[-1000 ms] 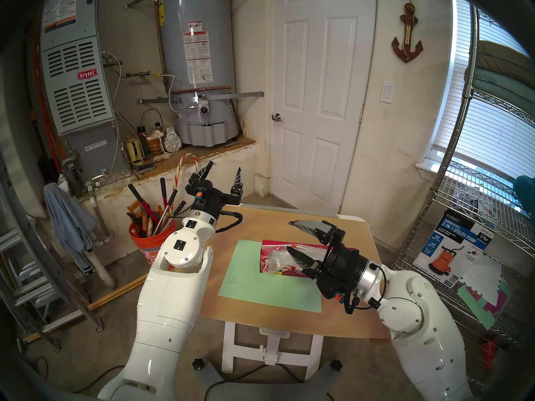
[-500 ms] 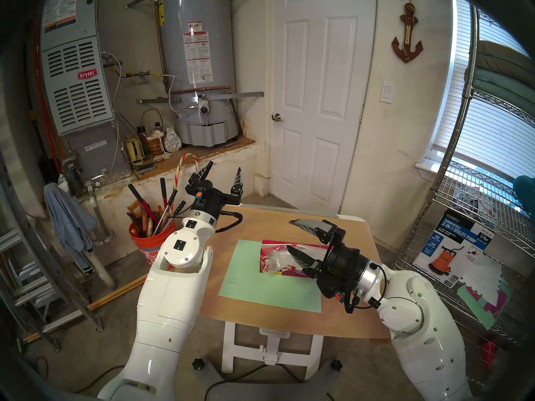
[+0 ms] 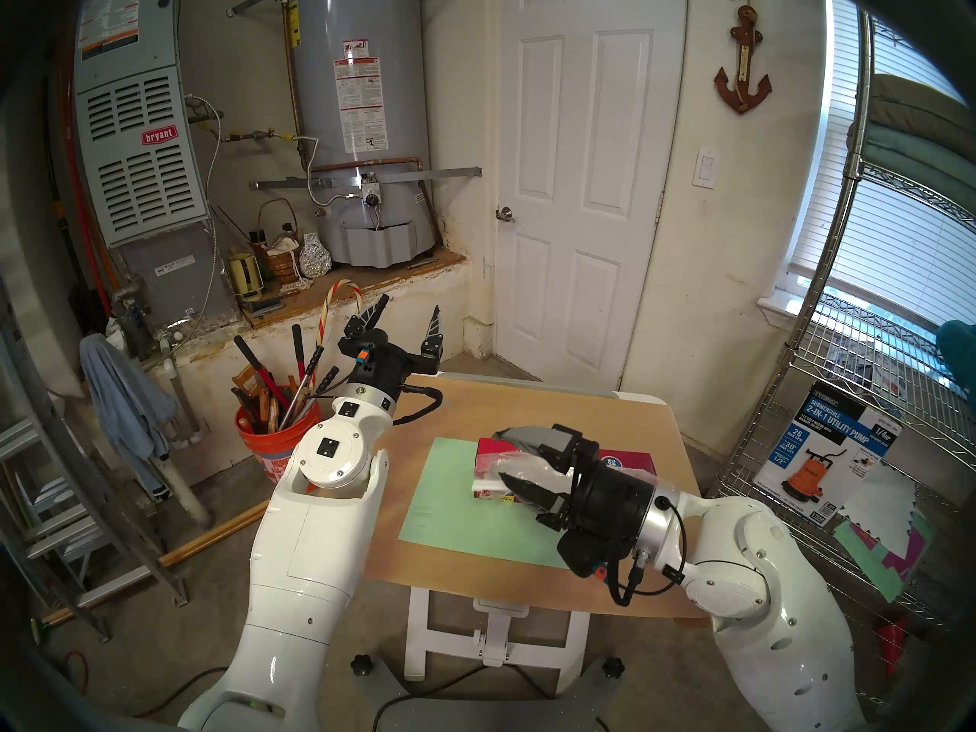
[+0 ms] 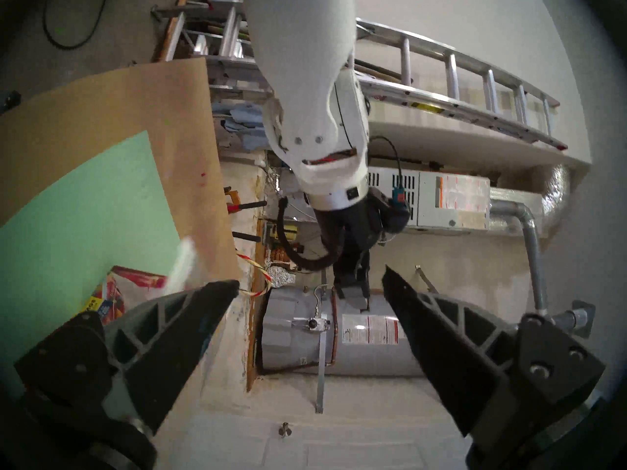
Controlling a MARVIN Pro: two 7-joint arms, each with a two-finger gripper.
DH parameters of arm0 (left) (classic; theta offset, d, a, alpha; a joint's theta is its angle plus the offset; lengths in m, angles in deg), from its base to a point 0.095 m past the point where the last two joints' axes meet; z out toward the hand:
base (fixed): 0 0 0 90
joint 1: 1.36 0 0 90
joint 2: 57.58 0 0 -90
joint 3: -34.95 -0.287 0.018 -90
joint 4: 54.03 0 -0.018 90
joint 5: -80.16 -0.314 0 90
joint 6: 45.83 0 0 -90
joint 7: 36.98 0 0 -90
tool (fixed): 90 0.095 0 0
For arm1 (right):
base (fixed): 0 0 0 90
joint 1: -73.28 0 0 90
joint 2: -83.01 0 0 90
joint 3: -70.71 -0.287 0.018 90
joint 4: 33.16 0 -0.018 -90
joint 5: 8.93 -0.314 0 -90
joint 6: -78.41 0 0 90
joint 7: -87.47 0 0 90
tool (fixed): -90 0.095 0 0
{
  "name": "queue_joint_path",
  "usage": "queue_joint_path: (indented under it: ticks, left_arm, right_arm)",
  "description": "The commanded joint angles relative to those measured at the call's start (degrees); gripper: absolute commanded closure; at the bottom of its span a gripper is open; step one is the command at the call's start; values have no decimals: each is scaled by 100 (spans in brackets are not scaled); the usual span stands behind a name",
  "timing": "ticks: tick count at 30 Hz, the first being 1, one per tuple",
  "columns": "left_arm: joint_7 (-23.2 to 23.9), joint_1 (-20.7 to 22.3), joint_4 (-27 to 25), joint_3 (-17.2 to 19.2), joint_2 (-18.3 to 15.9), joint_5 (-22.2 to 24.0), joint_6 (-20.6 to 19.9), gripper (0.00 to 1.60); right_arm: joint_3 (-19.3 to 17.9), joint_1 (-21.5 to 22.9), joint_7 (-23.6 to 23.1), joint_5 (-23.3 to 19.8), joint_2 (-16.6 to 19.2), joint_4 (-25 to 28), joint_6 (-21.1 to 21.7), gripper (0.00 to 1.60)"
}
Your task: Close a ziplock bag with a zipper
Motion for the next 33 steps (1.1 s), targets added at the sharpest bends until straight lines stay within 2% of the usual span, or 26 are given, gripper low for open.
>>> queue_joint_path:
  ticks: [1,2,4,7,8,11,12,14,15,16,17,18,19,21,26,28,29,31,33]
  left_arm:
    - [-1,75,-121,6,-6,-6,25,0]
    - [-1,76,-120,6,-6,-6,26,0]
    - [-1,76,-119,6,-6,-6,26,0]
    - [-1,77,-117,6,-6,-5,27,0]
    - [-1,77,-117,6,-6,-5,27,0]
    - [-1,78,-114,6,-6,-4,27,0]
    - [-1,78,-112,6,-5,-3,28,0]
    - [-1,79,-110,6,-5,-3,28,0]
    - [-1,79,-110,6,-5,-3,28,0]
    - [-1,79,-111,6,-5,-3,28,0]
    - [-1,79,-111,6,-5,-3,28,0]
    - [-1,79,-111,6,-5,-3,28,0]
    - [-1,78,-112,6,-6,-3,28,0]
    - [-1,79,-112,6,-6,-3,28,0]
    - [-1,77,-117,6,-6,-4,27,0]
    - [-1,76,-119,6,-7,-5,26,0]
    - [-1,76,-120,6,-7,-5,26,0]
    - [-1,75,-122,6,-7,-5,25,0]
    - [-1,75,-122,6,-7,-6,25,0]
  right_arm:
    - [139,-266,-526,511,-34,745,428,0]
    - [207,-135,-478,617,-35,598,376,0]
    - [258,-338,-812,806,-264,892,785,0]
    - [270,-541,-964,940,-468,1088,1026,0]
    - [359,-588,-983,1020,-398,1160,1115,0]
    - [514,-886,-1085,1193,-525,1408,1402,0]
    - [561,-893,-960,1206,-623,1306,1385,0]
    - [811,-1190,-994,1580,-637,1529,1717,0]
    - [838,-1198,-978,1519,-471,1552,1800,0]
    - [931,-1272,-948,1722,-480,1561,1862,0]
    - [931,-1272,-948,1722,-480,1561,1862,0]
    - [961,-1385,-930,1780,-490,1561,2061,0]
    - [1046,-1490,-858,1981,-349,1561,2222,0]
    - [1019,-1506,-814,2033,-247,1561,2225,0]
    - [1151,-1781,-538,2505,-26,1561,2765,0]
    - [1187,-1817,-422,2717,37,1561,2952,0]
    - [1243,-1811,-212,2949,100,1507,3138,0]
    - [1270,-1823,-90,3001,114,1455,3249,0]
    - [1356,-1763,73,3261,172,1308,3390,0]
